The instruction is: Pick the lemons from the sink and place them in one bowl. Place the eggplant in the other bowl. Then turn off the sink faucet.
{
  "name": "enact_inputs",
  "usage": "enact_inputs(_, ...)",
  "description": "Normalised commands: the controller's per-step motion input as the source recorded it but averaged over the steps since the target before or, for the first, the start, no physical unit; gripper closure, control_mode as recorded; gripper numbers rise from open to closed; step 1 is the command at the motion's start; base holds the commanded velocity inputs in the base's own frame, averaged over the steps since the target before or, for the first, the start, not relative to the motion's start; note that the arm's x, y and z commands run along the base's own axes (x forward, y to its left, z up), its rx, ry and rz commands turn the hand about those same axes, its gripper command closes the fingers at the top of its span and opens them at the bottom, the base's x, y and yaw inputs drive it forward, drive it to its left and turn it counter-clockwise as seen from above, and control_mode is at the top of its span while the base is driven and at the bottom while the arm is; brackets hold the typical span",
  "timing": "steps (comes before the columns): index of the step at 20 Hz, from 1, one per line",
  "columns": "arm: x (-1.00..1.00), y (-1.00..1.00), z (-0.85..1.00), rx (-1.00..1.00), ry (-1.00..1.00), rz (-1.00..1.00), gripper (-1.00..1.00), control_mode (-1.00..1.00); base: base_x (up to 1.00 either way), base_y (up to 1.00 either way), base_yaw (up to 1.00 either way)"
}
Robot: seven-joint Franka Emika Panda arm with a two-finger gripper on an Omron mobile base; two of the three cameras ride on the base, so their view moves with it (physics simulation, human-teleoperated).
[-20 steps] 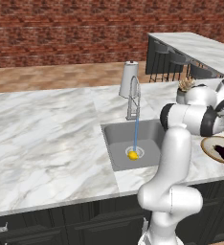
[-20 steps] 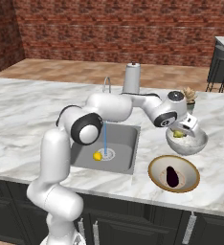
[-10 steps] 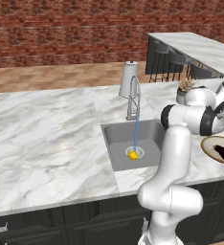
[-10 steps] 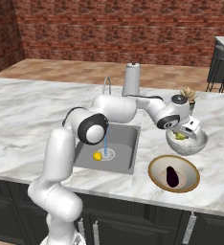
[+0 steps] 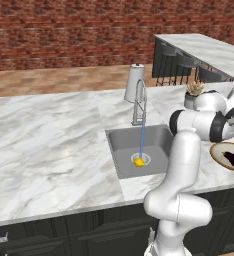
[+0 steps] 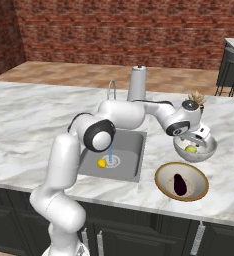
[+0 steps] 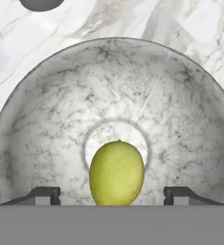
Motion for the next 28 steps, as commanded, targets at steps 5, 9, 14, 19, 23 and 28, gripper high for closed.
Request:
enact_inputs(5,0.00,0.00,0.00,0.00,0.00,0.00,-1.00,-1.00,0.00,0.00,0.00)
enact_inputs(9,0.00,0.00,0.00,0.00,0.00,0.00,-1.00,-1.00,0.00,0.00,0.00)
enact_inputs(14,-0.20,0.10,0.19,0.00,-0.01,0.00,-1.00,-1.00,0.00,0.00,0.00)
enact_inputs(19,-0.75,0.72,0.35,0.00,-0.10,0.00,-1.00,-1.00,0.00,0.00,0.00)
enact_inputs(23,-0.81,0.99,0.33,-0.02,-0.07,0.00,-1.00,-1.00,0.00,0.00,0.00)
enact_inputs(28,-0.35,1.00,0.63,0.00,0.11,0.01,-1.00,-1.00,0.00,0.00,0.00)
